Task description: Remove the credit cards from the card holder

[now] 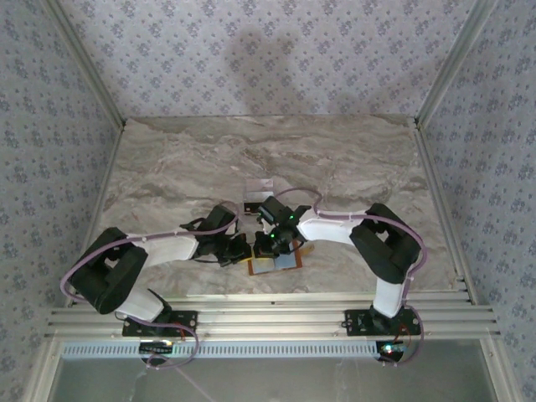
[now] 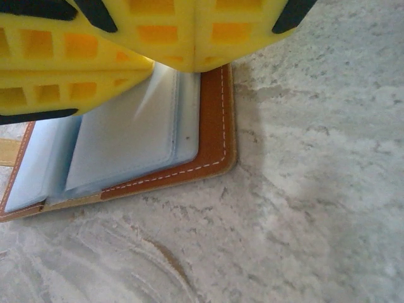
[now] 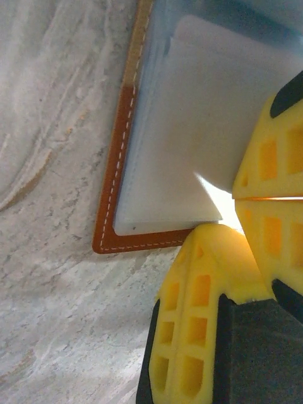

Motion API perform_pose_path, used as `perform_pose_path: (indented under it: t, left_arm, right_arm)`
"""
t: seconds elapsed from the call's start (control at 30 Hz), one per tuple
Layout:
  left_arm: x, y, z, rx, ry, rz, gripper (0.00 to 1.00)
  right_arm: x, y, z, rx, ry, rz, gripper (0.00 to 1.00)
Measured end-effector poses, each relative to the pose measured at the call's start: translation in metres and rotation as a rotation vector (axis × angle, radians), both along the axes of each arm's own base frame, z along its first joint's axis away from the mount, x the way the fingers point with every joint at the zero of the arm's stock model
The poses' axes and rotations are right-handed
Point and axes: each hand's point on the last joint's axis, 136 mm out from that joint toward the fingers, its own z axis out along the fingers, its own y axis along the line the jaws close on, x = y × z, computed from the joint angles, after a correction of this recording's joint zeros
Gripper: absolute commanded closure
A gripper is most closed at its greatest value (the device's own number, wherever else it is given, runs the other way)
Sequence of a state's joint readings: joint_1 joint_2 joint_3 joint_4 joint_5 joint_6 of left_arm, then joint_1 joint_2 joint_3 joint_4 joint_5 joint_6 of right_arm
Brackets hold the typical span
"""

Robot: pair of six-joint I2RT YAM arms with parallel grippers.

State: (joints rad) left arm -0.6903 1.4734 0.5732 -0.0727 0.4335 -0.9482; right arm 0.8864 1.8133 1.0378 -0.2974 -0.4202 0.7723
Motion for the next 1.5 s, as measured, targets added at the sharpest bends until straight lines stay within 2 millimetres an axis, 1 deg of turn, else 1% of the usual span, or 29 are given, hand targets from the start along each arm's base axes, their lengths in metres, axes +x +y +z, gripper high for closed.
perform_pose_path:
  t: [0.17, 0.3, 0.43, 0.57, 0.67, 0.77, 0.87, 0.97, 1.13, 1.23, 1.3, 1.37, 1.5]
  left_arm:
    - [0.000, 0.001, 0.001, 0.004, -0.002, 0.001, 1.00]
    - [-0.001, 0.005, 0.000, 0.022, -0.002, 0.004, 1.00]
    - [-0.002, 0.006, -0.001, 0.030, -0.005, -0.001, 1.00]
    - [-0.001, 0.006, -0.002, 0.033, -0.007, 0.000, 1.00]
    - [-0.002, 0.007, -0.002, 0.036, -0.008, -0.003, 1.00]
    - [-0.002, 0.007, -0.002, 0.038, -0.010, -0.004, 1.00]
    - [-0.002, 0.007, -0.002, 0.038, -0.009, -0.004, 1.00]
    - [-0.002, 0.008, -0.002, 0.043, -0.005, -0.004, 1.00]
    - [-0.003, 0.009, -0.002, 0.057, 0.002, -0.009, 1.00]
    - [-0.003, 0.011, -0.001, 0.072, 0.009, -0.010, 1.00]
    - [-0.003, 0.012, 0.001, 0.081, 0.011, -0.011, 1.00]
    - [-0.002, 0.011, 0.004, 0.084, 0.006, -0.010, 1.00]
    - [-0.001, 0.005, 0.013, 0.076, -0.012, -0.023, 1.00]
  right_arm:
    - [0.001, 0.000, -0.001, -0.004, -0.003, -0.003, 0.91]
    - [0.002, -0.005, -0.003, -0.035, -0.019, -0.006, 0.89]
    - [0.005, -0.015, -0.004, -0.098, -0.050, -0.006, 0.84]
    - [0.007, -0.028, -0.003, -0.164, -0.079, -0.006, 0.77]
    - [0.008, -0.039, -0.002, -0.221, -0.098, -0.005, 0.71]
    - [0.009, -0.051, 0.003, -0.272, -0.124, -0.002, 0.65]
    - [0.009, -0.070, 0.008, -0.348, -0.151, -0.008, 0.57]
    - [0.010, -0.089, 0.011, -0.424, -0.173, -0.014, 0.55]
    - [0.012, -0.118, 0.015, -0.548, -0.205, -0.029, 0.55]
    - [0.013, -0.130, 0.021, -0.598, -0.224, -0.035, 0.55]
    - [0.014, -0.131, 0.027, -0.598, -0.237, -0.040, 0.56]
    - [0.015, -0.126, 0.033, -0.558, -0.243, -0.047, 0.59]
    - [0.016, -0.099, 0.043, -0.377, -0.231, -0.058, 0.63]
